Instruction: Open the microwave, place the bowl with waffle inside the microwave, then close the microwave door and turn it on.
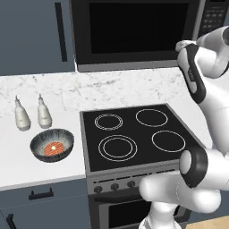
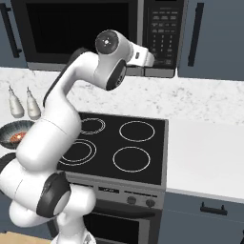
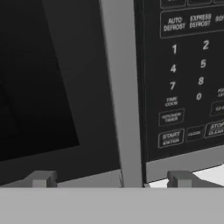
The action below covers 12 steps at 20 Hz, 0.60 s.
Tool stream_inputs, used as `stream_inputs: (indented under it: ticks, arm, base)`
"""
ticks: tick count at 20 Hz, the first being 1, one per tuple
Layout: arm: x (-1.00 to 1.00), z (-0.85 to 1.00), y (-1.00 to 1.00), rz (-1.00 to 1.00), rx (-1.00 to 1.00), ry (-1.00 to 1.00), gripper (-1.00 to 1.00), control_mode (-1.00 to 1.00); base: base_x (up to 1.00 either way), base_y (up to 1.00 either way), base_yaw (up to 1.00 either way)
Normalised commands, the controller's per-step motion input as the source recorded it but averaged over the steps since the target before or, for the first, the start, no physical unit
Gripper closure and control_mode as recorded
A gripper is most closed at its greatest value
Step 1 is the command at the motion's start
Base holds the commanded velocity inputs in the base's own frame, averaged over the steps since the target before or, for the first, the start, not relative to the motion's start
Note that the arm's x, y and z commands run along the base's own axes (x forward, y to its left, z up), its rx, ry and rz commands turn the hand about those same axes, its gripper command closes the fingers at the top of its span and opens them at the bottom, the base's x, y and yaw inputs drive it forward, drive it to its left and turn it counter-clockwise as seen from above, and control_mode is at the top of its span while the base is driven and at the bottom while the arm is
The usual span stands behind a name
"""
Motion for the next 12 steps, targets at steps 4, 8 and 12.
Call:
stream_inputs:
  ticks: [4,8,12]
  arm:
    - [0.46,-0.25,-0.24,0.05,0.0,0.0,-1.0,-1.0]
    - [0.47,-0.29,-0.19,0.04,0.0,-0.01,-1.0,-1.0]
    - [0.61,-0.39,-0.05,0.06,0.0,-0.05,-1.0,-1.0]
  base:
    - [0.0,0.0,0.0]
    - [0.0,0.0,0.0]
    - [0.0,0.0,0.0]
